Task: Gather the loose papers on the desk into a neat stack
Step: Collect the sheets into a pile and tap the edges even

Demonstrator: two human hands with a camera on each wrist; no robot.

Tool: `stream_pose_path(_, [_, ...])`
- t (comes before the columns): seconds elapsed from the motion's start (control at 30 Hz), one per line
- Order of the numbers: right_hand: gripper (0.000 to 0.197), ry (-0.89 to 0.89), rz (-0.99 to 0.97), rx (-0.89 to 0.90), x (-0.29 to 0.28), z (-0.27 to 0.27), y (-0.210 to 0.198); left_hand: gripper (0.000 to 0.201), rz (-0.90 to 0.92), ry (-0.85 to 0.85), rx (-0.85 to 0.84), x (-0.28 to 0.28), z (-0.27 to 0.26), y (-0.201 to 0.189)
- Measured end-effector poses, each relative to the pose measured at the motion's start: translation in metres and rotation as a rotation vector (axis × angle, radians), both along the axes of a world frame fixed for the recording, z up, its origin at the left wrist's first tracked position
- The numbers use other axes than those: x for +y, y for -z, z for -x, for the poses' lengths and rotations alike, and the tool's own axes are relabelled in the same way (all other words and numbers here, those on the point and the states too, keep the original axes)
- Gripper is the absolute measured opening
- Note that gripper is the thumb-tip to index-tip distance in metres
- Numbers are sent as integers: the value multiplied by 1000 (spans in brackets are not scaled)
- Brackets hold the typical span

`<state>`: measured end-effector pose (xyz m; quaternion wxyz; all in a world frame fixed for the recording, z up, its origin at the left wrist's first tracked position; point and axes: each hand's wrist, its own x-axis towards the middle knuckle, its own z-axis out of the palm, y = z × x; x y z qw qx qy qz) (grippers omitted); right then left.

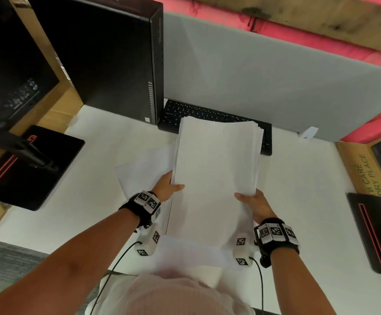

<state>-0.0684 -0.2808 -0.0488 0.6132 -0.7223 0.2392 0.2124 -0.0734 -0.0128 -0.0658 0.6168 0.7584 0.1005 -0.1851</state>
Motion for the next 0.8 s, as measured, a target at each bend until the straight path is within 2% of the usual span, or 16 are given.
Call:
stream_pose_path(0.07, [41, 81, 46, -21, 0, 0, 5, 40, -301, -109, 12, 11, -7, 1])
stream_pose_path(0.13, [40, 138, 85, -17, 0, 1, 11, 48, -641, -279, 172, 30, -9, 0])
stream_pose_path(0.17, [41, 154, 88, -11, 1, 2, 14, 53, -725, -370, 249, 40, -7, -2])
stream_pose_path(0.23, [42, 169, 80, -12, 2, 4, 19, 64, -754, -496, 350, 55, -3, -3])
stream_pose_path(0.3, [42, 173, 77, -15, 3, 6, 20, 70, -688, -545, 385, 63, -2, 3])
stream_pose_path(0.37, [42, 187, 63, -19, 4, 8, 21, 72, -545, -558, 373, 65, -3, 7])
stream_pose_path(0.43, [43, 191, 43, -27, 4, 10, 20, 65, -437, -550, 336, 67, -1, 11])
stream_pose_path(0.57, [35, 174, 0, -39, -1, 17, 11, 37, -276, -488, 206, 60, 5, 15])
stream_pose_path(0.7, [35, 159, -136, -17, -17, 21, 5, 32, 29, -455, 14, 55, 7, 4])
stream_pose_path(0.8, [37, 61, -138, 43, -26, 16, 1, 32, 57, -411, -22, 61, -4, -4])
